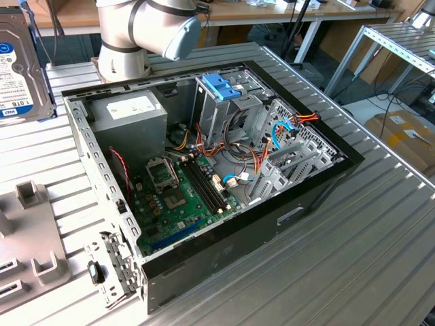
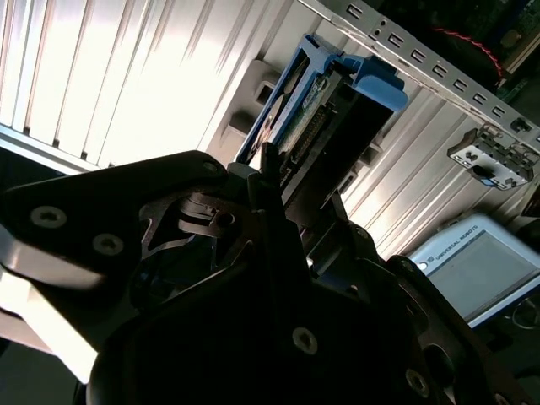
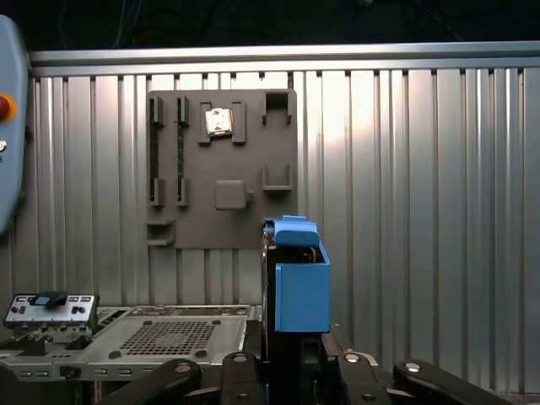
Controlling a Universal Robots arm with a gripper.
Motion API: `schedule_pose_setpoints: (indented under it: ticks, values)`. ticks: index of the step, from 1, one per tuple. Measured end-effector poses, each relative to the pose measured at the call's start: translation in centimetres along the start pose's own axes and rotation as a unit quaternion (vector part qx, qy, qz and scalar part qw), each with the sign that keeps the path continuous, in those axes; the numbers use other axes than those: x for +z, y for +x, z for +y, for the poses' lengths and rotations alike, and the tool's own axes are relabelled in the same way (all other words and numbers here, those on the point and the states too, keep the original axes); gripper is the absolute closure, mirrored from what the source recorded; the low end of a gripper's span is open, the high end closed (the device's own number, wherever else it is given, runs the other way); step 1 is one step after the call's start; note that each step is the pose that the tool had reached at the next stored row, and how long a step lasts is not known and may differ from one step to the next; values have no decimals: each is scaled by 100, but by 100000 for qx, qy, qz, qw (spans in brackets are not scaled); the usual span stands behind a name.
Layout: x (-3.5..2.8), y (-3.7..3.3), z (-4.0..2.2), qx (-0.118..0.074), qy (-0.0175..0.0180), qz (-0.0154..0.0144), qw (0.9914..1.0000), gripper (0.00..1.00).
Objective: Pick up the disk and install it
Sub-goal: 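Pick up the disk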
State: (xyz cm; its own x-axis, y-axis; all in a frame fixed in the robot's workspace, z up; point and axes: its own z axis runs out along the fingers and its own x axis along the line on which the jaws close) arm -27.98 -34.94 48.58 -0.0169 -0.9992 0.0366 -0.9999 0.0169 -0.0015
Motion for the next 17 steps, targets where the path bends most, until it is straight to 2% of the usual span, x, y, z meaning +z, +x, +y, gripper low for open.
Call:
schedule_pose_setpoints:
  ticks: [14, 17]
  values:
    - [0, -8, -186, -1, 0, 1, 100000, 65]
    - [0, -11, -244, 0, -1, 1, 100000, 65]
